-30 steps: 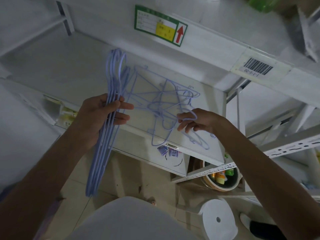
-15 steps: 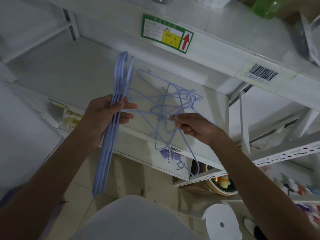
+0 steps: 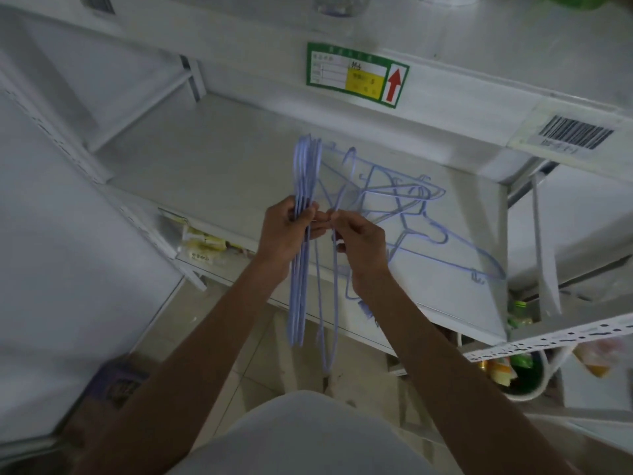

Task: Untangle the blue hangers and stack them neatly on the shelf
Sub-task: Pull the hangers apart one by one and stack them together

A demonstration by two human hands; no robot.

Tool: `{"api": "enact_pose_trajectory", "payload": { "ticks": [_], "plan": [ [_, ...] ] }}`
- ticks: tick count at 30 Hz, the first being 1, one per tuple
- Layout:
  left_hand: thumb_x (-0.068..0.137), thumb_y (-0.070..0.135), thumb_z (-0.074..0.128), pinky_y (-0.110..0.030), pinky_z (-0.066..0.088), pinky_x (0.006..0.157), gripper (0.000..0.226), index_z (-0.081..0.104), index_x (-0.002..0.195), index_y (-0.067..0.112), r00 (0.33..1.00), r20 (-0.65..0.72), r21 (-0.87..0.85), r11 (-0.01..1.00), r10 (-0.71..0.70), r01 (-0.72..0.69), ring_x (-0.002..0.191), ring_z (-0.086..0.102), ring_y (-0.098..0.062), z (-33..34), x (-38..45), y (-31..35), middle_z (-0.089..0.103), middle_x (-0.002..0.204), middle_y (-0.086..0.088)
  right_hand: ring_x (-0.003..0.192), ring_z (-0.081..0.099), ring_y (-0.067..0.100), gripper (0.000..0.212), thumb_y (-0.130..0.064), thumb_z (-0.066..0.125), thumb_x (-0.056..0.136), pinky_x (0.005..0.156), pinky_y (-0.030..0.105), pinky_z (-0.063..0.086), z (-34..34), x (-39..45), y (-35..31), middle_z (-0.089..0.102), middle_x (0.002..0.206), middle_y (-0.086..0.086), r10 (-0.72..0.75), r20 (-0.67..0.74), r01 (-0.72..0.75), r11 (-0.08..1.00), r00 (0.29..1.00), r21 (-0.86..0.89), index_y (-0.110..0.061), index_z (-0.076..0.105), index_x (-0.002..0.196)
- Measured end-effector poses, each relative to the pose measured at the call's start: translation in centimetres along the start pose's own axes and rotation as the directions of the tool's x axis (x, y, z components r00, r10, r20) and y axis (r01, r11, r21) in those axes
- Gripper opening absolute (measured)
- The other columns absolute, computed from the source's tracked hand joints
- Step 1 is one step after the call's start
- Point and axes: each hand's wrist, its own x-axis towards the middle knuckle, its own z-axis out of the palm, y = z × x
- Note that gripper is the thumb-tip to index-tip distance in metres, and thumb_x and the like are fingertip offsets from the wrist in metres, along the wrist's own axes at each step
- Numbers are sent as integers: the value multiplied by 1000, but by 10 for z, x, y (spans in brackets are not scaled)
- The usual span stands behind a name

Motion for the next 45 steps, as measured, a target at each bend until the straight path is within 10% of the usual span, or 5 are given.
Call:
{"api": "enact_pose_trajectory", "payload": {
  "ticks": [9,20,24,30,45],
  "plan": [
    [97,6,63,-29,62,72,24,67,112,-12,994,-2,-49,993,-110,110,79,77,-26,5,-17,-26,72,99,-30,61,64,-5,14,-15,73,93,56,7,45,-3,2,7,66,68,-12,-289,148,325,852,946,-411,-15,67,80],
    [96,3,63,-37,63,79,19,70,110,-8,981,-65,-151,974,-181,170,89,74,-39,26,-31,-28,73,100,-27,57,50,10,1,-18,72,91,56,26,46,-21,-8,10,59,66,6,-198,46,198,883,979,-425,-17,72,90],
    [88,-1,68,-45,58,92,21,72,108,-8,957,-4,-197,939,-289,283,97,73,-38,31,-28,-21,74,102,-25,69,65,18,31,-39,72,92,67,38,57,-33,-12,5,64,77,3,26,-54,-46,905,998,-423,-10,59,96],
    [89,-9,65,-41,58,93,18,70,107,-9,991,-85,-252,964,-108,83,99,73,-34,53,-27,-14,73,103,-25,72,76,26,50,-52,52,101,69,39,63,-32,-46,1,77,86,14,484,315,-469,874,816,-126,-7,74,100],
    [93,11,68,-30,60,85,22,72,111,-1,974,190,-149,976,-128,157,100,74,-24,62,-23,-35,76,107,-14,91,75,44,20,-8,65,98,88,56,60,-72,-53,7,76,102,25,315,445,-268,949,838,-167,0,68,116]
  ]
}}
